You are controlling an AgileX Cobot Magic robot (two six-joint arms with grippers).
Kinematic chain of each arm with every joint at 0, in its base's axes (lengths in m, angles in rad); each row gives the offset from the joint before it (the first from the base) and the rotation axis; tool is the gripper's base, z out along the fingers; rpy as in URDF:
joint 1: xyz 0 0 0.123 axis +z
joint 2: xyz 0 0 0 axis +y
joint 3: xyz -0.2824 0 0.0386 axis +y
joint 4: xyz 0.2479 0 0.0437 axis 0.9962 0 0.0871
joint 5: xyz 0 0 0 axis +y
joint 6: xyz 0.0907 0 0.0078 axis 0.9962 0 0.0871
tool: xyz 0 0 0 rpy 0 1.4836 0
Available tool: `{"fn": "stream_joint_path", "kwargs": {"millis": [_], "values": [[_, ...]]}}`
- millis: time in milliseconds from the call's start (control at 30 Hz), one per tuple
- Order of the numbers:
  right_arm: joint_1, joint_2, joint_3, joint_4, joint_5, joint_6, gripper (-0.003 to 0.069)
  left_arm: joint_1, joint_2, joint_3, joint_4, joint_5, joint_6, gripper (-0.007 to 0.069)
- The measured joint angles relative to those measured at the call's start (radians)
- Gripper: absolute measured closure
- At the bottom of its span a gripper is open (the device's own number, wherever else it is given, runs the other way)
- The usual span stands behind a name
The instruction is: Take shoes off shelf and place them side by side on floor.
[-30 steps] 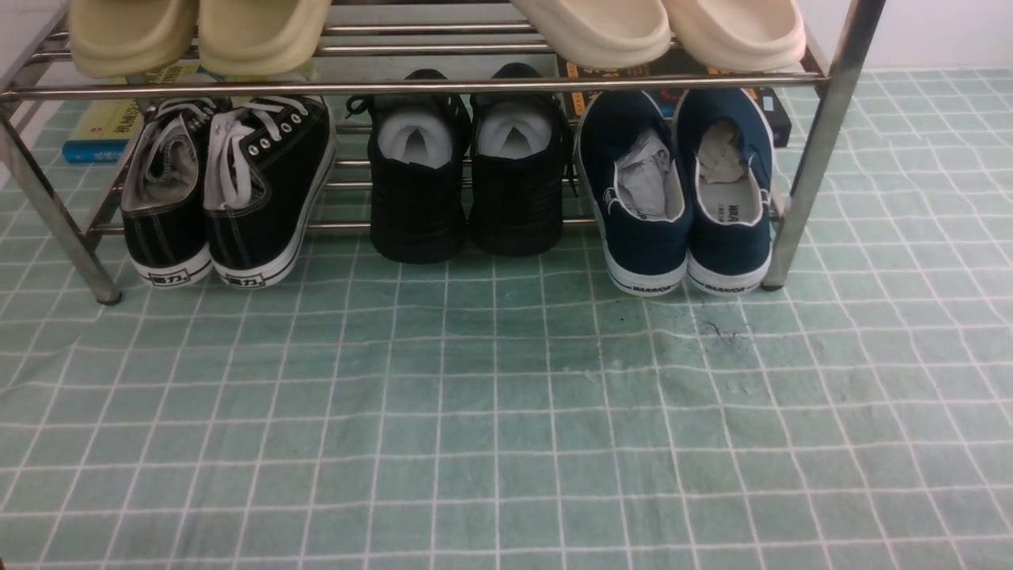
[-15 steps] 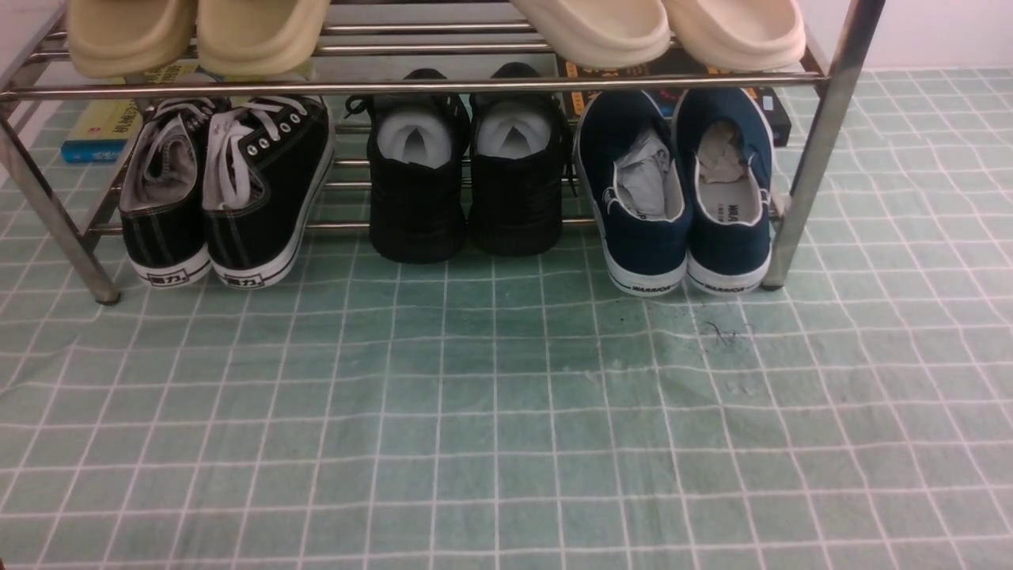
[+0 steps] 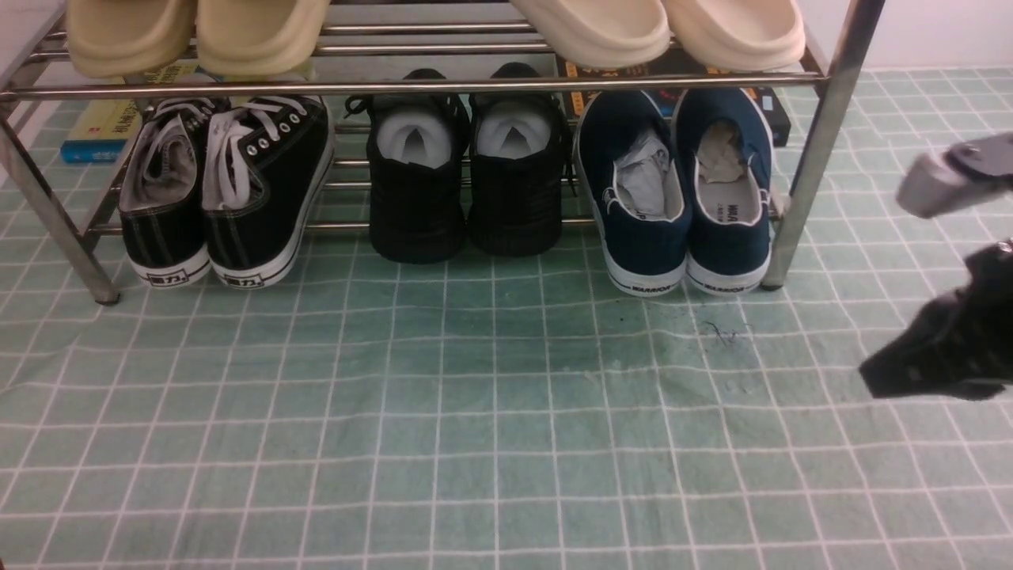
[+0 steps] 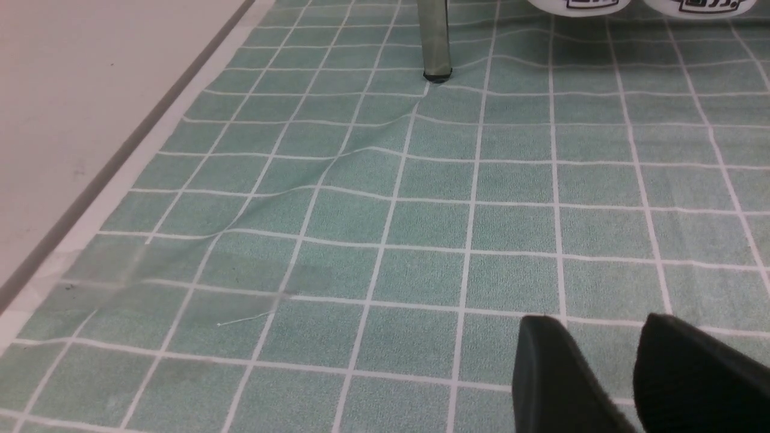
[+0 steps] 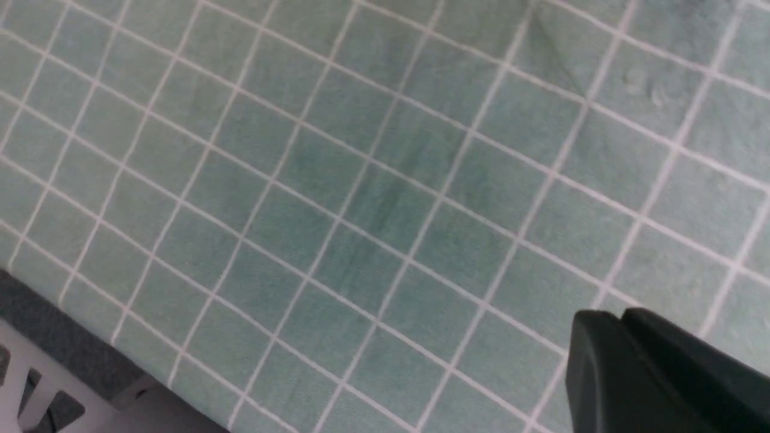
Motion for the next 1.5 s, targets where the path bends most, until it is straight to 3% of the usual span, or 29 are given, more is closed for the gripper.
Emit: {"fn": "stream_joint_path", "kwargs": {"millis": [167, 267, 300, 333, 567, 900, 1333, 1500], "values": [[0.181, 0.127, -0.13, -0.019, 0.013, -0.006, 0.0527, 0.0, 0.0, 0.0, 0.0, 0.0, 0.0, 0.0383], [0.281, 0.237, -0.276, -0.115, 0.021, 0.087, 0.0442, 0.0, 0.0, 0.0, 0.0, 0.0, 0.0, 0.0383], [0.281, 0.244, -0.276, -0.122, 0.021, 0.087, 0.0437, 0.0, 0.0, 0.0, 0.0, 0.0, 0.0, 0.0383], [0.296, 0.299, -0.362, -0.191, 0.024, 0.186, 0.04, 0.0, 0.0, 0.0, 0.0, 0.0, 0.0, 0.0383], [0.299, 0.534, -0.689, -0.412, 0.044, 0.465, 0.0312, 0.0, 0.0, 0.0, 0.0, 0.0, 0.0, 0.0383], [0.3, 0.778, -0.956, -0.495, 0.042, 0.515, 0.0302, 0.0, 0.0, 0.0, 0.0, 0.0, 0.0, 0.0383], [0.3, 0.868, -0.971, -0.576, 0.036, 0.559, 0.0305, 0.0, 0.0, 0.0, 0.0, 0.0, 0.0, 0.0383], [0.3, 0.893, -0.972, -0.603, 0.033, 0.559, 0.0363, 0.0, 0.0, 0.0, 0.0, 0.0, 0.0, 0.0383]]}}
